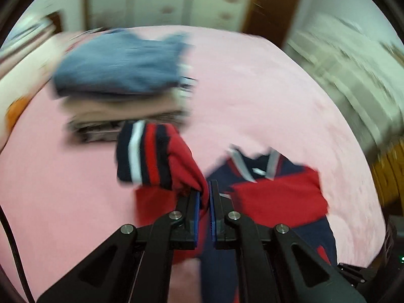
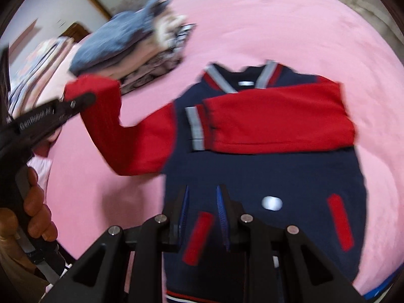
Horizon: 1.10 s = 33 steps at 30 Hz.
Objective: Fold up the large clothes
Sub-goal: 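Fold the gripped red sleeve across the jacket front with the left tool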
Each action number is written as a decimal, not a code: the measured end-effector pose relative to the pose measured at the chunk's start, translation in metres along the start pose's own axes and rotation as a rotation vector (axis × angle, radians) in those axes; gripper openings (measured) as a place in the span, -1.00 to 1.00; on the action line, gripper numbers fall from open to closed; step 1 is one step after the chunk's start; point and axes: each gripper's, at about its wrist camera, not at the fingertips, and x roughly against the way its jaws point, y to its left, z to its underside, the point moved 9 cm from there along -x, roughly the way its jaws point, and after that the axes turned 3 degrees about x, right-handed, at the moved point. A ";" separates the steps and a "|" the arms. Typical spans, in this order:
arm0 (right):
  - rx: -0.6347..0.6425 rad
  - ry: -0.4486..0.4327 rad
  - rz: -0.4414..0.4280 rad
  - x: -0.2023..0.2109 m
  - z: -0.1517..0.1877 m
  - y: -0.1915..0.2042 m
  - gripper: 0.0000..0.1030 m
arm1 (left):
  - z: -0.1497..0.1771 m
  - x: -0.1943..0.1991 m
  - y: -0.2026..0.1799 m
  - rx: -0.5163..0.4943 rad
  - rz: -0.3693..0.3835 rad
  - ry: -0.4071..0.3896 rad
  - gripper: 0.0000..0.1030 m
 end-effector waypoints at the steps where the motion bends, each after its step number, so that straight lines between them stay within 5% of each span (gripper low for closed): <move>1: -0.024 -0.001 0.018 0.003 0.002 -0.015 -0.56 | 0.008 -0.014 -0.025 -0.044 0.026 0.037 -0.80; 3: -0.068 0.001 0.043 0.006 0.007 -0.041 -0.56 | 0.023 -0.033 -0.055 -0.096 0.071 0.106 -0.41; 7: -0.118 -0.003 0.072 0.014 0.013 -0.079 -0.56 | 0.056 -0.049 -0.088 -0.141 0.124 0.207 -0.40; 11: -0.103 -0.018 0.066 0.015 0.005 -0.090 -0.56 | 0.062 -0.038 -0.083 -0.122 0.139 0.206 -0.40; 18: -0.012 -0.029 -0.036 0.001 -0.035 -0.059 -0.56 | 0.051 -0.017 -0.023 0.006 0.027 0.169 -0.37; 23: 0.044 -0.014 -0.102 -0.019 -0.069 -0.035 -0.10 | 0.051 -0.009 0.043 0.172 -0.084 0.167 -0.26; 27: 0.055 0.044 -0.140 -0.044 -0.084 -0.026 -0.09 | 0.060 -0.007 0.084 0.297 -0.140 0.167 -0.26; 33: 0.052 0.134 -0.158 -0.083 -0.090 -0.030 -0.09 | 0.069 -0.010 0.099 0.351 -0.166 0.170 -0.26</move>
